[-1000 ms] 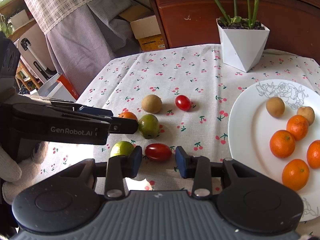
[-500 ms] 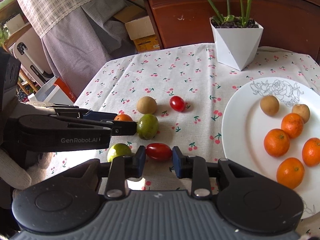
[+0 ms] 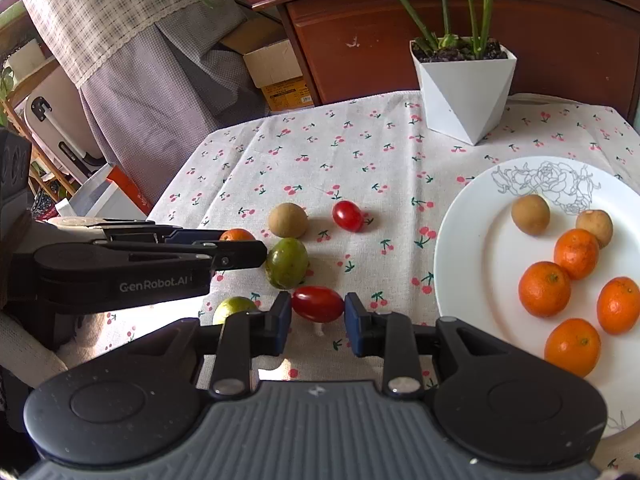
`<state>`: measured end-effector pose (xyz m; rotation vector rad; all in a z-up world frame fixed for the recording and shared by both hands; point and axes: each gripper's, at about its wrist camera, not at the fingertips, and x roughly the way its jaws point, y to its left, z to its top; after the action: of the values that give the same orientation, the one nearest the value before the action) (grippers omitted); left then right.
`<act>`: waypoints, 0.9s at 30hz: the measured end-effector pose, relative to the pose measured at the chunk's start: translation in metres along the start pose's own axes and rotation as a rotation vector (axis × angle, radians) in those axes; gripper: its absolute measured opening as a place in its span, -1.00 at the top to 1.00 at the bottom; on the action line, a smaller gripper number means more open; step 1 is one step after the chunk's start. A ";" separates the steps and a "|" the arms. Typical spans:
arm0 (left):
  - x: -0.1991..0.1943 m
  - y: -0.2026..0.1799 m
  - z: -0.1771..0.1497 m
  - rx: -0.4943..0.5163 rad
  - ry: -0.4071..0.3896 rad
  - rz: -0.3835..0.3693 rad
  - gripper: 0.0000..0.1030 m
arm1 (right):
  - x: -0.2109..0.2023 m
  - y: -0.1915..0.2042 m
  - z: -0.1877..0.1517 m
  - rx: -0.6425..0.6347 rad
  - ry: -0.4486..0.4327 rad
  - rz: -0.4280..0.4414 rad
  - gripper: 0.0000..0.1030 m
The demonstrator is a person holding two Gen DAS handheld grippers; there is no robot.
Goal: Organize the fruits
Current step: 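Carry the tomato and orange onto the white plate and open both tools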
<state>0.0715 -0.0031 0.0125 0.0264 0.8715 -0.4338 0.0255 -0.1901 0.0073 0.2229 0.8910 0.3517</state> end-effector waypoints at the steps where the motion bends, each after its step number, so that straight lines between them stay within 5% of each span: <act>1: -0.002 0.000 0.001 -0.011 -0.005 -0.005 0.49 | -0.001 -0.001 0.001 0.002 -0.005 0.000 0.44; 14: -0.020 -0.027 0.027 -0.020 -0.109 -0.093 0.49 | -0.044 -0.034 0.031 0.093 -0.154 -0.044 0.44; 27: 0.005 -0.080 0.050 0.046 -0.069 -0.211 0.49 | -0.089 -0.096 0.039 0.269 -0.266 -0.177 0.44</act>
<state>0.0806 -0.0877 0.0539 -0.0383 0.7988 -0.6491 0.0243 -0.3144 0.0630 0.4253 0.6861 0.0337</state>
